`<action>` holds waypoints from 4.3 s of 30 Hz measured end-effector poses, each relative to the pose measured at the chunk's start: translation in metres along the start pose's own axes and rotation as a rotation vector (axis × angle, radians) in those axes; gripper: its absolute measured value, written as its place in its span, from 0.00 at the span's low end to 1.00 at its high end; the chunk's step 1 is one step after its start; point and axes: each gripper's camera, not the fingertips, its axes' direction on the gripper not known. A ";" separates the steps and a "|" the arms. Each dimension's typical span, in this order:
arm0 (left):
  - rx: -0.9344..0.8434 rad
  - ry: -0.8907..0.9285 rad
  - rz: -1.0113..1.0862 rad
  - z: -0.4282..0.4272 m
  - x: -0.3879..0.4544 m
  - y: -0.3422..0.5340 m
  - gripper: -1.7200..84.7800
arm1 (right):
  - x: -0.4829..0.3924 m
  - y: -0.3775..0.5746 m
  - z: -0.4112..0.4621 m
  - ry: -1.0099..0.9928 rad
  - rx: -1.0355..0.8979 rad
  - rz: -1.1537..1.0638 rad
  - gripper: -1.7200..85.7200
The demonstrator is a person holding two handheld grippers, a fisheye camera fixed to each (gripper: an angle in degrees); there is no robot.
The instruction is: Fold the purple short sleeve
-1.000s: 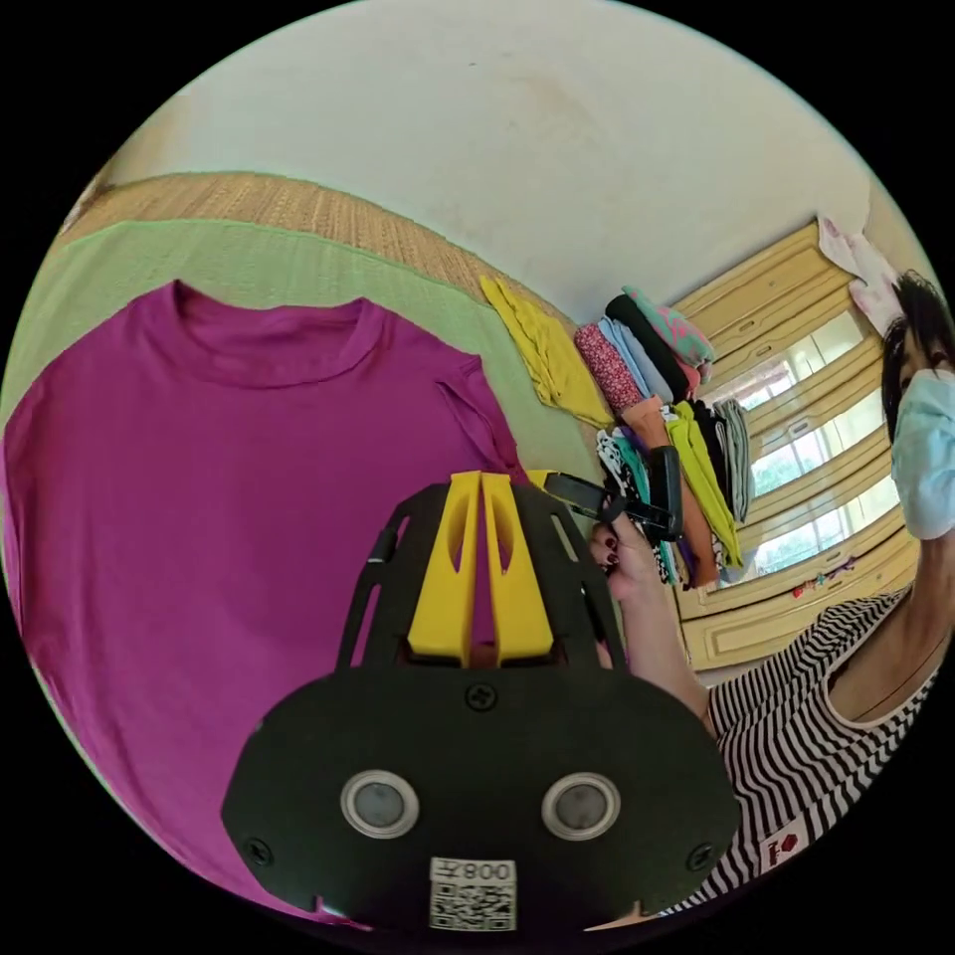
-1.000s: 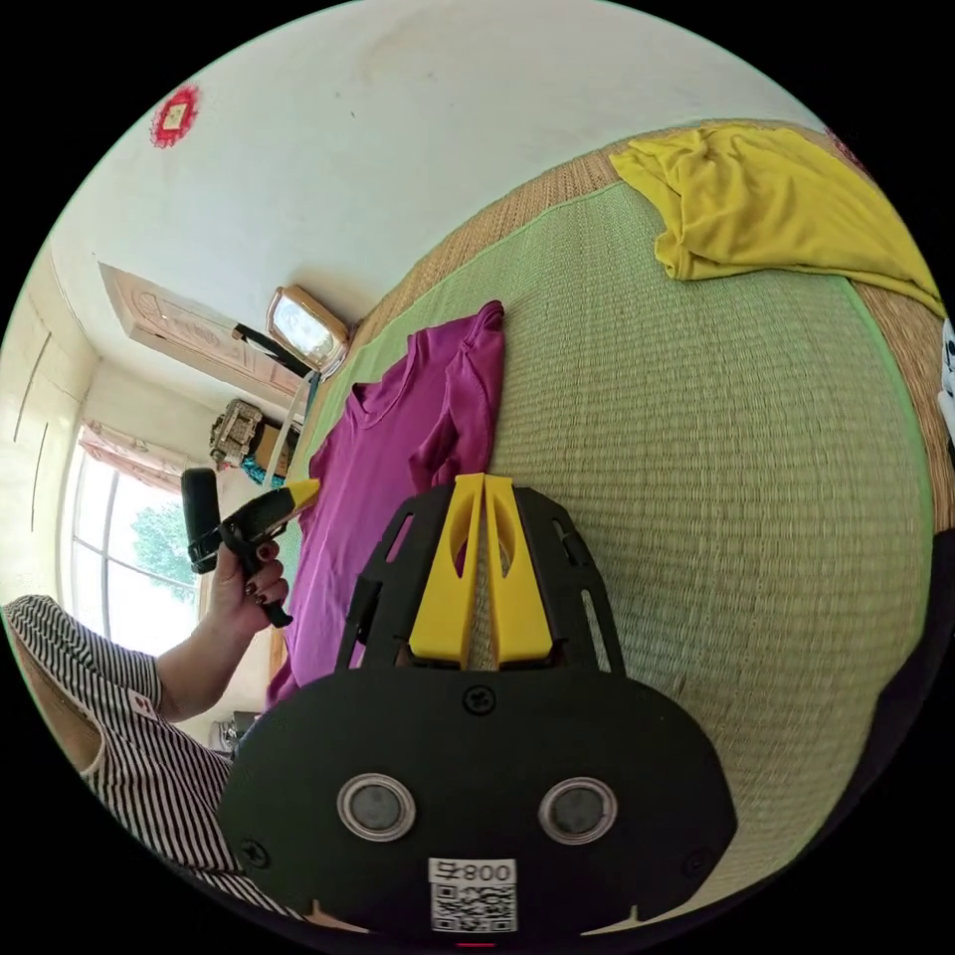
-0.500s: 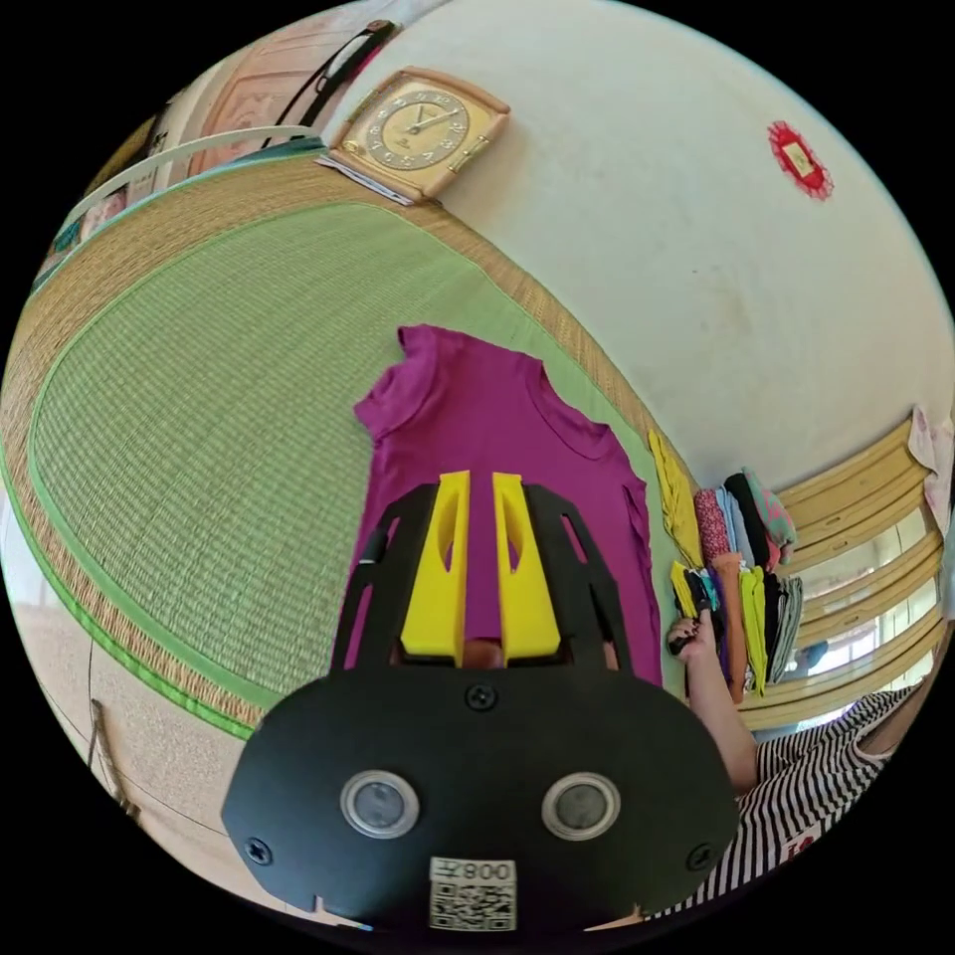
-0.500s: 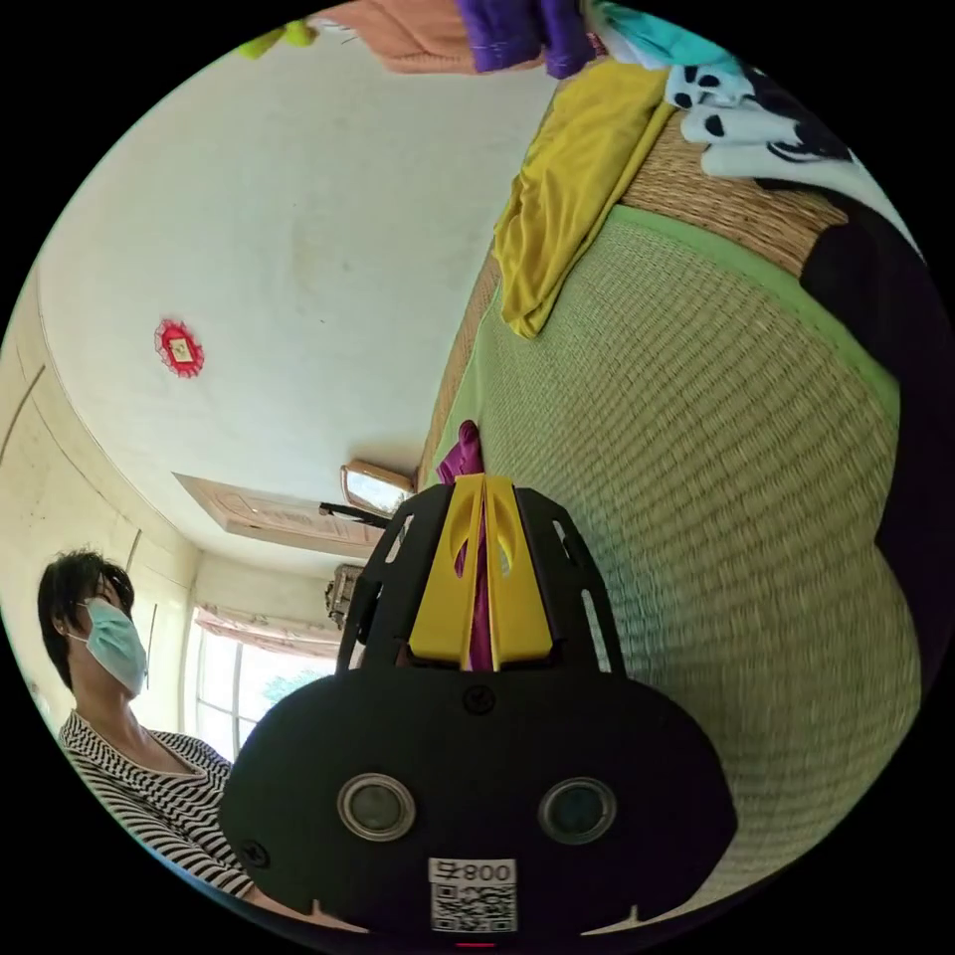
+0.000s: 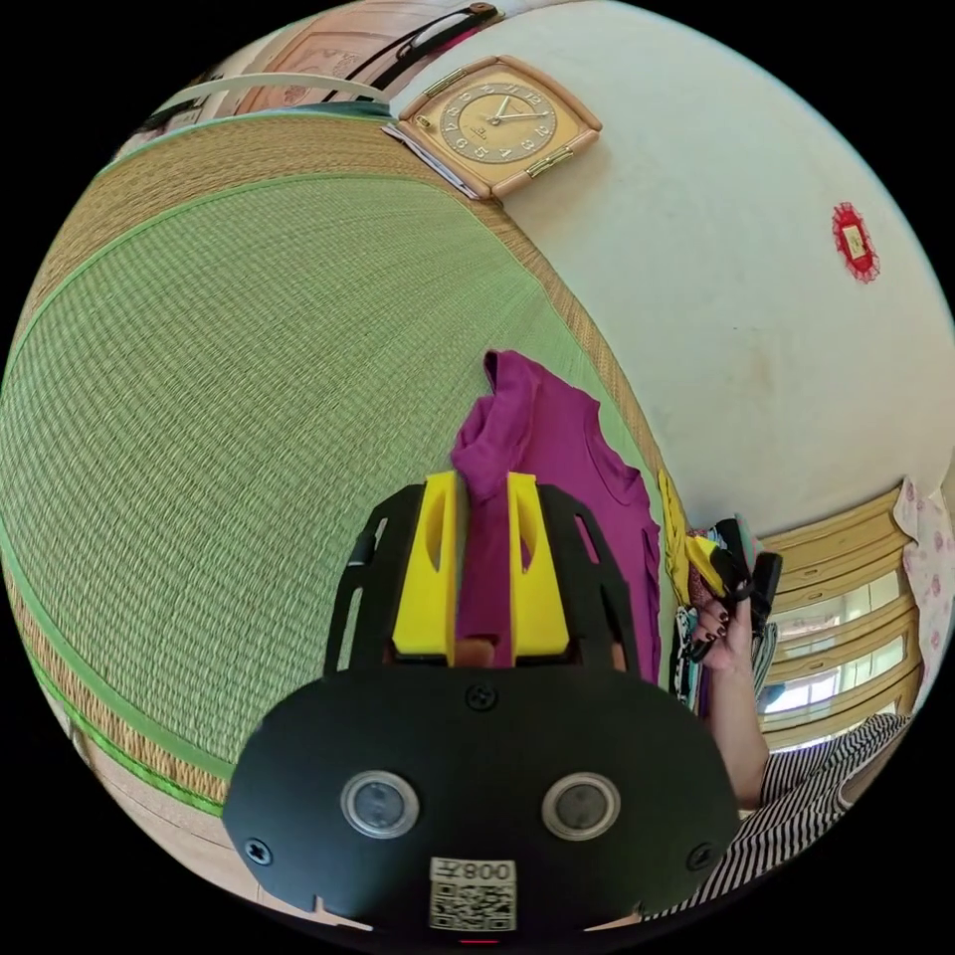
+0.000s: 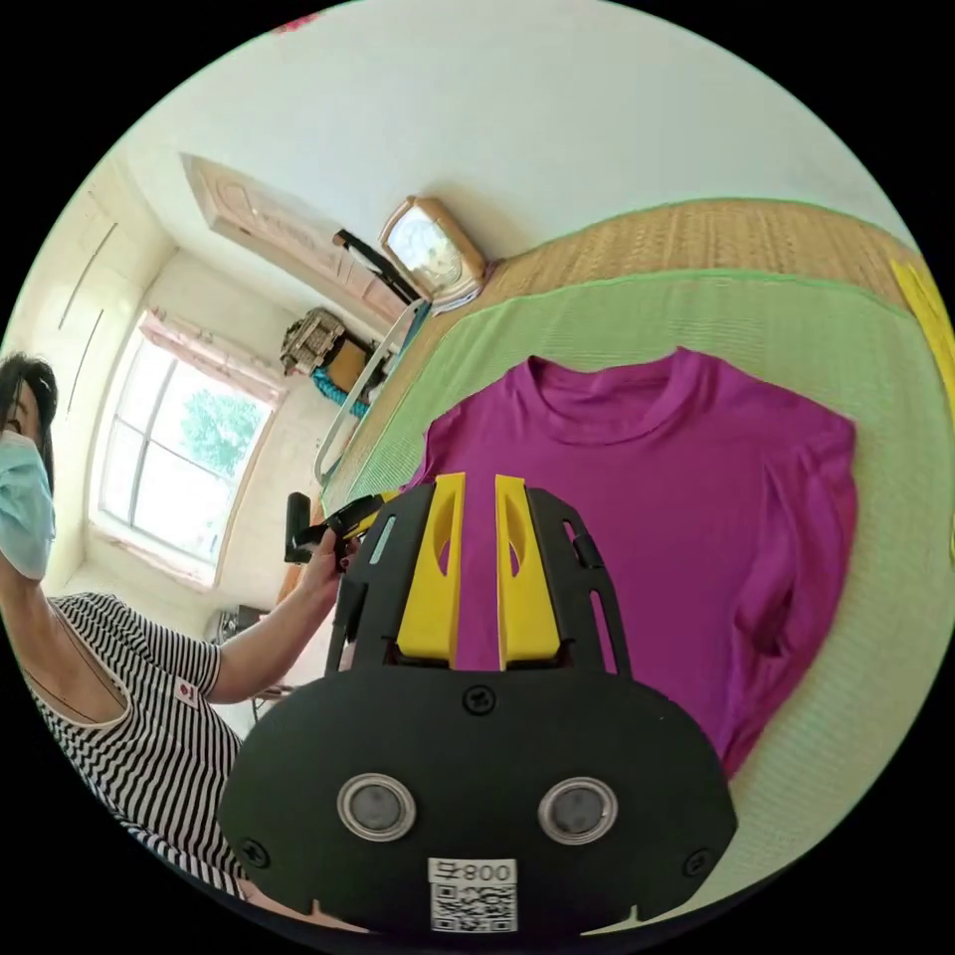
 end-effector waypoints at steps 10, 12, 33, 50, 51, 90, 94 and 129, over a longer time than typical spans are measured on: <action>0.025 0.036 0.030 -0.029 -0.006 0.000 0.06 | -0.130 -0.108 0.158 0.096 -0.211 -0.290 0.10; 0.044 0.035 0.040 -0.039 -0.005 0.003 0.05 | -0.152 -0.123 0.180 0.139 -0.230 -0.342 0.10; 0.011 -0.008 0.139 -0.064 0.023 0.019 0.05 | -0.250 -0.197 0.370 0.499 -0.408 -0.515 0.06; -0.025 -0.126 0.439 -0.053 0.105 0.054 0.05 | -0.161 -0.243 0.252 0.052 -0.223 -0.257 0.03; -0.039 -0.149 0.491 -0.048 0.115 0.058 0.05 | -0.155 -0.243 0.246 0.040 -0.217 -0.244 0.03; -0.253 -0.308 0.636 0.060 0.168 0.130 0.02 | -0.063 -0.247 0.266 0.076 -0.307 -0.194 0.02; -0.226 -0.280 0.628 0.059 0.169 0.136 0.02 | -0.060 -0.248 0.266 0.047 -0.289 -0.200 0.02; -0.263 -0.296 0.659 0.060 0.126 0.197 0.02 | -0.011 -0.143 0.236 0.020 -0.234 -0.170 0.02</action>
